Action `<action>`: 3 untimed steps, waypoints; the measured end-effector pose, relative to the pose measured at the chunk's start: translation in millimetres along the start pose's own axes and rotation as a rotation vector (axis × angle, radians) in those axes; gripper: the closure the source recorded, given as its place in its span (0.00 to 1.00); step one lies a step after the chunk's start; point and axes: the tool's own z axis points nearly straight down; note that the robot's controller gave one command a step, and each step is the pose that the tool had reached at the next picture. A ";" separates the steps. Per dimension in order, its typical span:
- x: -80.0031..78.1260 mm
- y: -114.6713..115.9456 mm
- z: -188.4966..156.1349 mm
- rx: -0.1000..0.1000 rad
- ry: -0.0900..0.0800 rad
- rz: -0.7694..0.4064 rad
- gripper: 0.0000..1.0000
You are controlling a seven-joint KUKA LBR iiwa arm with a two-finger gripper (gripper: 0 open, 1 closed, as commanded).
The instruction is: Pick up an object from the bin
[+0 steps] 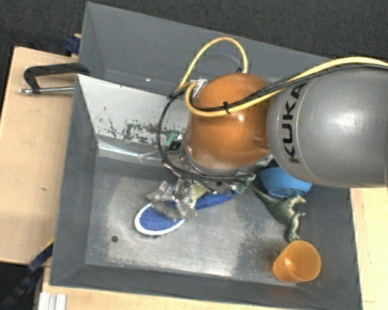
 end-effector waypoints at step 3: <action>2.2 0.6 2.6 -0.004 0.006 0.001 0.00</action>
Offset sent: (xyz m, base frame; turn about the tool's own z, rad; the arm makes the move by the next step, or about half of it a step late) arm 0.0000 0.0000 0.0000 0.0000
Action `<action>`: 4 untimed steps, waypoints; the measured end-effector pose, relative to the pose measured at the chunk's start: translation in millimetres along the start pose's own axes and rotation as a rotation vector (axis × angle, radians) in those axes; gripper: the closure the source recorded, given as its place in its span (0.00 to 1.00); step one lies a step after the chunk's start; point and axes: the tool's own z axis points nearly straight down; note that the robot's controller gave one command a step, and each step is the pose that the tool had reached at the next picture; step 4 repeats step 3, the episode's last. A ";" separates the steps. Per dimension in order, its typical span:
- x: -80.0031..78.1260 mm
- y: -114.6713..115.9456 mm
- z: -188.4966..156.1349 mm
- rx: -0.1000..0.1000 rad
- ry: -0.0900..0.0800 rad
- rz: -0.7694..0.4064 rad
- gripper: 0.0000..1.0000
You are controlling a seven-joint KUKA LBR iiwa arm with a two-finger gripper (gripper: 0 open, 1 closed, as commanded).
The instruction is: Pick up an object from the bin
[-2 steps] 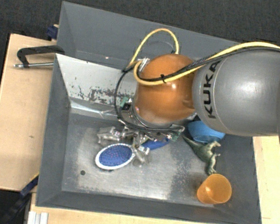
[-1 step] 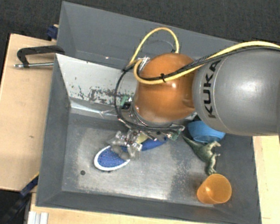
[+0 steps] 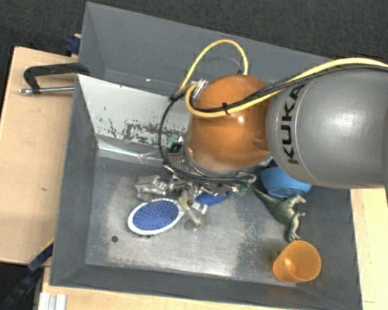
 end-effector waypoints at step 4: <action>-13.4 14.5 -130.3 0.008 -0.008 0.143 1.00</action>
Offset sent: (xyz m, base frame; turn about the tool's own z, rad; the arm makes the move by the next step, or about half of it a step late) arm -0.0103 0.0039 -0.0383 0.1019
